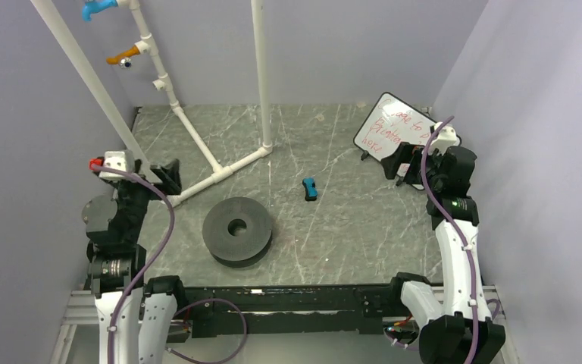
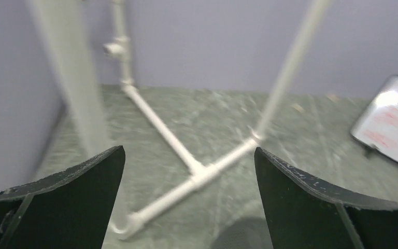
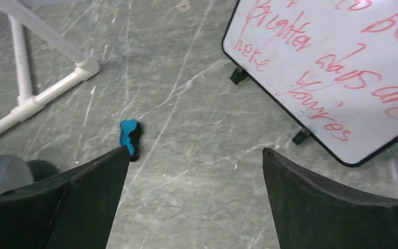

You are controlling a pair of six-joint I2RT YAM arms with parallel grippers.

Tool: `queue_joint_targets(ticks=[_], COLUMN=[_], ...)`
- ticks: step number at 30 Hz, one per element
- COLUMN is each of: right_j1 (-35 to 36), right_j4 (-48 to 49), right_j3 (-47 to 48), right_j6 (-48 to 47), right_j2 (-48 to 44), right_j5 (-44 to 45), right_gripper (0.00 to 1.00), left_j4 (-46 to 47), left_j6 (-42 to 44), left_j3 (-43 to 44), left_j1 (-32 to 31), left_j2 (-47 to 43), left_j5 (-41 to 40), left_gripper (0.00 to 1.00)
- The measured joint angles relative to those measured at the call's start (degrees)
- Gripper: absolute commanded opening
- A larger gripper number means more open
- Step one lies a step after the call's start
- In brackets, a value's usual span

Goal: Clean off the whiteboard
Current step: Pick up the whiteboard from the corner of the board.

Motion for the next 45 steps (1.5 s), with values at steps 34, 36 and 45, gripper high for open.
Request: queue_joint_targets(ticks=[34,36,45], right_j1=[-21.99,-23.21,-23.37], right_j4=[-7.61,-6.10,1.14], right_j3=[1.92,1.81,0.96], right_j6=[-22.18,-21.57,-19.67], right_j2=[11.76,11.54,13.29], right_j5=[-14.58,-15.52,-18.14], right_gripper=[1.00,1.00,1.00], left_j4=[-4.61,-4.44,-4.22], left_j6=[-1.27,-1.27,-1.27], left_j3=[-4.22,-4.85,-5.70], left_j1=[-12.98,-12.98,-12.98], left_j2=[15.91,15.15,14.27], left_j5=[22.71,22.69,22.60], left_gripper=[0.99,0.99,0.99])
